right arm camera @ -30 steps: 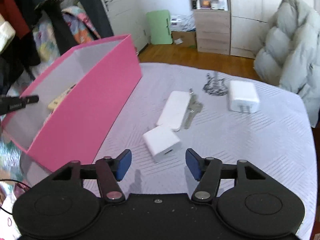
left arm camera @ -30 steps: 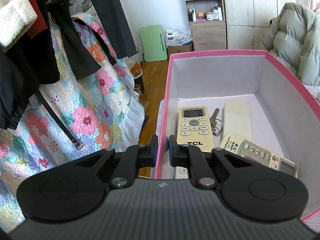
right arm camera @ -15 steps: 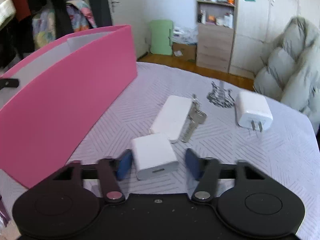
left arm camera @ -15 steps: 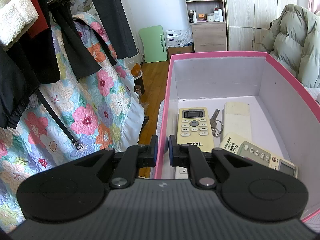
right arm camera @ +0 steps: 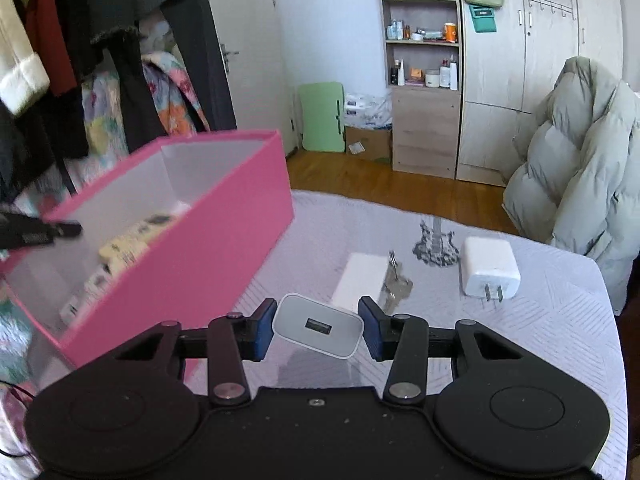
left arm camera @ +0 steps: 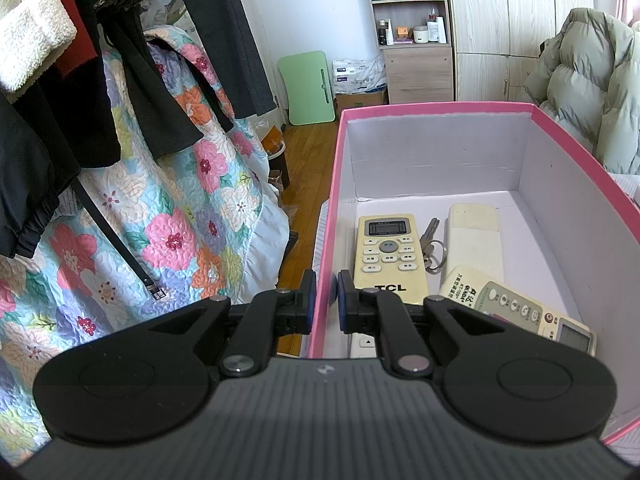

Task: Organize rigid objects
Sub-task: 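Carry the white charger cube into the pink box and release it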

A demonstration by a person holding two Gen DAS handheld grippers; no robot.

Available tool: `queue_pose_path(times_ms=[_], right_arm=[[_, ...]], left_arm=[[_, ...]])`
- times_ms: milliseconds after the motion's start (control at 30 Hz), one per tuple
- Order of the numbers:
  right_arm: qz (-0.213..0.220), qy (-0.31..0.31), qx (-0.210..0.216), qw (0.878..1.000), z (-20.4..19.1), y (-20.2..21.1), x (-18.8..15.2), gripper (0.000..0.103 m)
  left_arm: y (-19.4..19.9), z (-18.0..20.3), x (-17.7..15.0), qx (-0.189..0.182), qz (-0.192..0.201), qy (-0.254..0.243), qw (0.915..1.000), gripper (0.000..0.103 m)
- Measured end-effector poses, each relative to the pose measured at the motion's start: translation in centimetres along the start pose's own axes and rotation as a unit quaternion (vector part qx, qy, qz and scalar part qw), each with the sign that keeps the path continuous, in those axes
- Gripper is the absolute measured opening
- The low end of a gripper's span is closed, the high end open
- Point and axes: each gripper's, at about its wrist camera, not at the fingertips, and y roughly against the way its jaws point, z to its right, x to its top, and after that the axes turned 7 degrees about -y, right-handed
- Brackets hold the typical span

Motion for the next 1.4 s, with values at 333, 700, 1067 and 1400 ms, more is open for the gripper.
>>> queue_pose_path(times_ms=[333,700,1067,1400], right_arm=[[0.057,0.06,0.087,0.993,-4.9,4.1,4.0,0.05],[0.012,0.114,0.135,0.984,-10.1,-0.7,5.2,0.05],[-0.034,0.19,0.047,0.98,-12.3,-5.4,3.9,0.05],[0.033,0.079,0.084,0.993,-7.7,-1.6,4.8,0.06]], left_arm=[[0.2,0.1,0.1,-0.001,0.003,-0.001,1.0,0.01],[0.1,-0.3,0.0,-0.007,0.005,-0.003,1.0,0.01],[0.1,-0.3,-0.1,-0.011,0.007,-0.001,0.9999,0.01],[0.0,-0.2,0.0,-0.008,0.007,-0.004,0.9999,0.01]])
